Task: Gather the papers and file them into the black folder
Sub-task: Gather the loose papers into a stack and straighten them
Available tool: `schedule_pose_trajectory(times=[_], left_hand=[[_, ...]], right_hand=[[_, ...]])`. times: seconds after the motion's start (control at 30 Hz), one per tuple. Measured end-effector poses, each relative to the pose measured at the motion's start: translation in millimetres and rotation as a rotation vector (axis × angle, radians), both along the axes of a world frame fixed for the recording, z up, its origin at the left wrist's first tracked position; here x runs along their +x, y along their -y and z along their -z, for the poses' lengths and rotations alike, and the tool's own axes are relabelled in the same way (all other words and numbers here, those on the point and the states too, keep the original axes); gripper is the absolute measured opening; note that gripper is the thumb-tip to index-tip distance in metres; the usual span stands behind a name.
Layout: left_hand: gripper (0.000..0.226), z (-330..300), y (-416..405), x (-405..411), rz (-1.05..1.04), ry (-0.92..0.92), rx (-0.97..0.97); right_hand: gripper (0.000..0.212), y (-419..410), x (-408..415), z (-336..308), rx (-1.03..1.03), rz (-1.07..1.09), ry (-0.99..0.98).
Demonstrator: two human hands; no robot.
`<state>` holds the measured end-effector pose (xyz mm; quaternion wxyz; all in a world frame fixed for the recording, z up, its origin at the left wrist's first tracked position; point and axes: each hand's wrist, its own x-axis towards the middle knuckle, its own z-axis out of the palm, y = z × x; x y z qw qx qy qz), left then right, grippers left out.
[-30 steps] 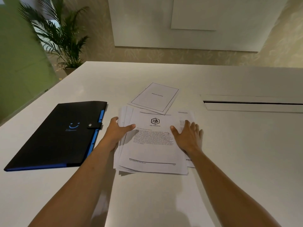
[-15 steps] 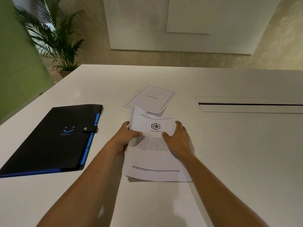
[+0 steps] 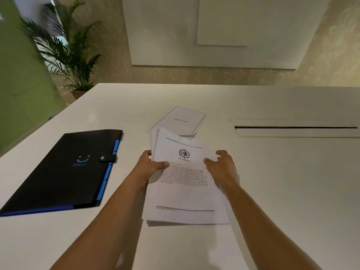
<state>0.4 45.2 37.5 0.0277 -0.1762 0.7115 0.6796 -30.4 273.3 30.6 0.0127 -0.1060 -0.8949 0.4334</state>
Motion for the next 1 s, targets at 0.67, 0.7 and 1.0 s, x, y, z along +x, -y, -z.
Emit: schedule_pose_trajectory(times=[0.67,0.7,1.0], left_hand=[[0.061,-82.1,0.2,9.5,-0.019,-0.441,-0.161],[0.06,-88.8,-1.0,8.8,-0.036,-0.47,-0.162],[0.05,-106.3,-3.9,2.9,-0.139,-0.637,-0.198]], right_hand=[[0.04,-17.0,-11.2,-72.1,-0.646,-0.309,-0.393],[0.039,-16.1,-11.5,-80.4,-0.617,-0.3,-0.45],[0.046,-14.6,-13.0,-101.5,-0.609,-0.302,-0.522]])
